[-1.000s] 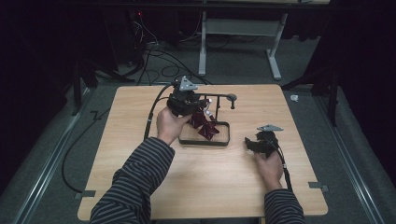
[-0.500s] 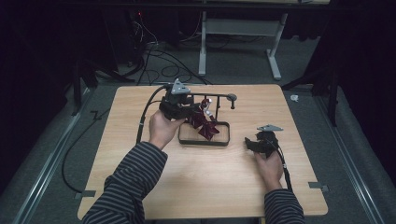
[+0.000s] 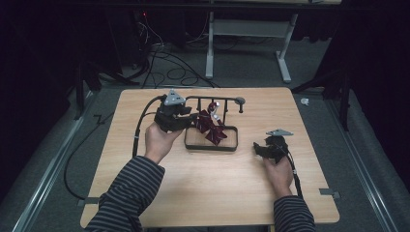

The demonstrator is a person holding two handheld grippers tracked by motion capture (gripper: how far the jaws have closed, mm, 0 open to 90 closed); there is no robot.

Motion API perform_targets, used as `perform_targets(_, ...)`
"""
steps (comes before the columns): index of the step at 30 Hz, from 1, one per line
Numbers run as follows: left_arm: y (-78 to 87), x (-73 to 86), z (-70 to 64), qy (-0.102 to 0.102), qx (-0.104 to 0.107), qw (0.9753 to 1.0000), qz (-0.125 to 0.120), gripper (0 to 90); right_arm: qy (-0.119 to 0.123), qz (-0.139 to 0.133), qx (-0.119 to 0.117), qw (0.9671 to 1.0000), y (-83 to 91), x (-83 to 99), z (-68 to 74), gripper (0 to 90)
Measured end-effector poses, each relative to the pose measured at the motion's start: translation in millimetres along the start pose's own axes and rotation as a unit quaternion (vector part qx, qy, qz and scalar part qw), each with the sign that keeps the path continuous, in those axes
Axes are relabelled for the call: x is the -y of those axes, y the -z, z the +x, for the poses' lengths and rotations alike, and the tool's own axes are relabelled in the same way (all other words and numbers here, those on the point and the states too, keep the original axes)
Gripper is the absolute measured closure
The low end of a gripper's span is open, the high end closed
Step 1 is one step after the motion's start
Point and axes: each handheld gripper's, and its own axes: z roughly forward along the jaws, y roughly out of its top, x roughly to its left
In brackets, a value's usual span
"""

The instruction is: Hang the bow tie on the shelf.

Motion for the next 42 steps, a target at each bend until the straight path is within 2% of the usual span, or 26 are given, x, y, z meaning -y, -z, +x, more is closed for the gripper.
perform_targets(17,12.1,21.1,4.0,0.021,-0.003,0.9998,0.001,63.1,-0.001,0.0,0.0,1.0,0.0,0.0,0.1,33.6)
perform_targets(24,16.2,23.1,2.8,0.016,-0.004,0.9999,0.004,62.8,0.0,0.0,0.001,1.0,0.1,0.0,0.1,33.6)
perform_targets(30,20.1,28.6,3.0,0.02,-0.006,0.9998,0.0,62.6,0.001,0.0,0.001,1.0,0.0,0.0,0.0,33.6)
perform_targets(39,28.3,41.1,7.6,0.032,-0.008,0.9995,-0.001,61.9,0.001,0.0,0.001,1.0,0.0,0.0,0.1,33.6)
perform_targets(42,31.4,49.0,9.6,0.042,-0.002,0.9991,-0.006,61.7,0.001,0.0,0.001,1.0,0.0,0.0,0.1,33.6)
